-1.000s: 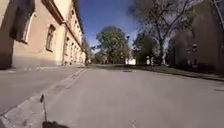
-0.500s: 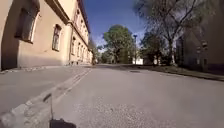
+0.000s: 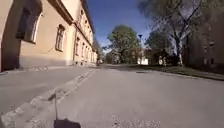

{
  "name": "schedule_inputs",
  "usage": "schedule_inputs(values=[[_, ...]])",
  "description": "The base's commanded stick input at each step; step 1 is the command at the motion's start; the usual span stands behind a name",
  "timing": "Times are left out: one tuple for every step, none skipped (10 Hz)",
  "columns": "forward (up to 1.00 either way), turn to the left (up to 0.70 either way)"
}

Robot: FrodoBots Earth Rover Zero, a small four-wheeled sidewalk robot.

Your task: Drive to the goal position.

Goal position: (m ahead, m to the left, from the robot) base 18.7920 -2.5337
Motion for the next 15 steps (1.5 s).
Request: schedule_inputs(values=[[0.67, -0.33], [0.67, -0.31], [0.68, 0.0], [0.7, 0.0], [0.7, 0.0], [0.7, 0.0], [0.7, 0.0], [0.7, 0.0], [0.7, 0.0], [0.7, 0.0], [0.7, 0.0], [0.7, 0.0], [0.7, 0.0], [0.7, 0.0], [0.7, 0.0]])
